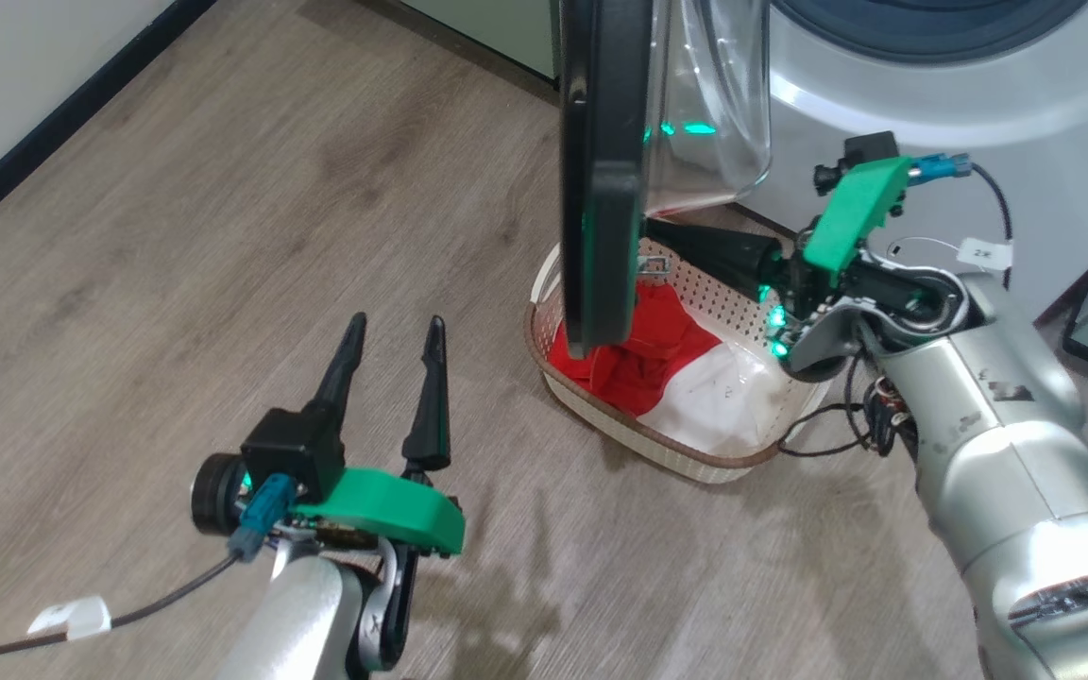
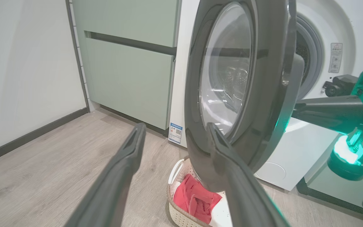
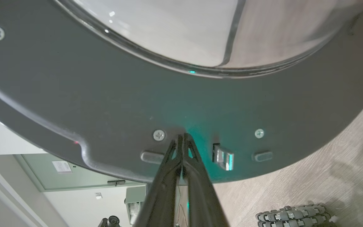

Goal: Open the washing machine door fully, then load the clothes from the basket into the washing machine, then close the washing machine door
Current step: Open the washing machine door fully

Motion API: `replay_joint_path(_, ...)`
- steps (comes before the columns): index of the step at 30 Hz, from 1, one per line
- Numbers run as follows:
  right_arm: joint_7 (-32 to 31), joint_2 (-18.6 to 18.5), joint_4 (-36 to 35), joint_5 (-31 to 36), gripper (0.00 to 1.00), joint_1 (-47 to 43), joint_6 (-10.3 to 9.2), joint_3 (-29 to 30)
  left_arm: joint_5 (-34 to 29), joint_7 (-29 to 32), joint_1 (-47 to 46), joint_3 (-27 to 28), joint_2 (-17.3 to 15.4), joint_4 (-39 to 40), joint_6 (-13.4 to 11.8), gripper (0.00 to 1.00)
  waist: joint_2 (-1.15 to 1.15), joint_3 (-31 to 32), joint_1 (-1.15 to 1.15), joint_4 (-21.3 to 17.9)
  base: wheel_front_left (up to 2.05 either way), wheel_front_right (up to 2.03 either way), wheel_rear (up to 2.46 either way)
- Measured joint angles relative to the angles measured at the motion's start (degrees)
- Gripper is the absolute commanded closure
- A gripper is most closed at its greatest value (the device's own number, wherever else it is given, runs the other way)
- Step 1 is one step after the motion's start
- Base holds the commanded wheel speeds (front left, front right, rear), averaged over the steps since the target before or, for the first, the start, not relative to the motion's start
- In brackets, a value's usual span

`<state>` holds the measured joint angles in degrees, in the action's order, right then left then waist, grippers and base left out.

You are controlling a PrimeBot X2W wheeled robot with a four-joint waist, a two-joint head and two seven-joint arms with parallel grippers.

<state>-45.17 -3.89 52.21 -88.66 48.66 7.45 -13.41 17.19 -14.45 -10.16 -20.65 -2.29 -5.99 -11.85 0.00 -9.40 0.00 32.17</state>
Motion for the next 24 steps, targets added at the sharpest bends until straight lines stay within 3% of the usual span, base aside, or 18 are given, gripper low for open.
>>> replay_joint_path(8, 4.0, -0.05, -0.11, -8.16, 1.0, 0.01, 0.0, -8.71, -0.14, 0.0, 0.37, 0.78, 0.0, 0.3, -0.2, 0.0, 0.0, 0.49, 0.0, -0.07, 0.0, 0.0, 0.0)
replay_joint_path(14, 7.43, -0.07, 0.27, -8.69, 1.0, 0.0, -0.01, -10.27, -0.14, 0.0, 1.04, 1.91, 0.0, -0.41, 0.1, 0.0, 0.0, 1.61, 0.0, -0.66, 0.0, 0.0, 0.0)
replay_joint_path(16, 9.9, -0.83, -1.65, -7.2, 1.0, -0.43, -0.01, -10.65, -0.14, 0.0, 1.04, 2.0, 0.0, -0.77, 0.59, 0.0, 0.0, 2.14, 0.0, -0.94, 0.0, 0.0, 0.0)
replay_joint_path(24, 24.91, -9.25, -21.6, 6.95, 1.0, -11.74, -0.01, -14.94, -0.55, 0.0, 0.73, 4.38, -0.04, -2.22, 1.67, 0.0, 0.0, 3.07, 0.0, -3.47, 0.0, 0.0, 0.0)
